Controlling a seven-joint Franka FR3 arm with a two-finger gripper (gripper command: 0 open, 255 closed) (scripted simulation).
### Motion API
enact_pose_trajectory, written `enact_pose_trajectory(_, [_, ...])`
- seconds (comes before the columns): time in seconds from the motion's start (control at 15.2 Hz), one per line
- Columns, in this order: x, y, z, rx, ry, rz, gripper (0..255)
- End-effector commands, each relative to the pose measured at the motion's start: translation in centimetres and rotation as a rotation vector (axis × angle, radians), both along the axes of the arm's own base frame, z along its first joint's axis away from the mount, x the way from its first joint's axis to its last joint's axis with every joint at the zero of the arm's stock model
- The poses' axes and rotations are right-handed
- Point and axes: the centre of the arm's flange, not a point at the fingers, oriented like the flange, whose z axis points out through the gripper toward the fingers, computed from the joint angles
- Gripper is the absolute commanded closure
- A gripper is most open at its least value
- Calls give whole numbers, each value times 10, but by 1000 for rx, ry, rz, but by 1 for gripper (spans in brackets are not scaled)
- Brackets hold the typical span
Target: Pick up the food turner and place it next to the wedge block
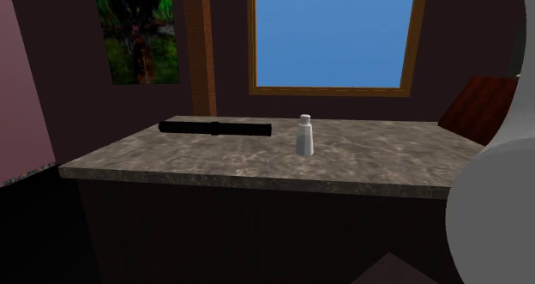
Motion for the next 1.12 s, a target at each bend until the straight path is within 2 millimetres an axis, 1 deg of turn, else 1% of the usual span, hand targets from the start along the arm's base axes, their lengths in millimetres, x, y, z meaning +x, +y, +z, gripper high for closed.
enact_pose_trajectory(0.0, [-9,-14,-10,4,-4,3,255])
enact_pose_trajectory(1.06, [-9,-14,-95,4,-4,3,255])
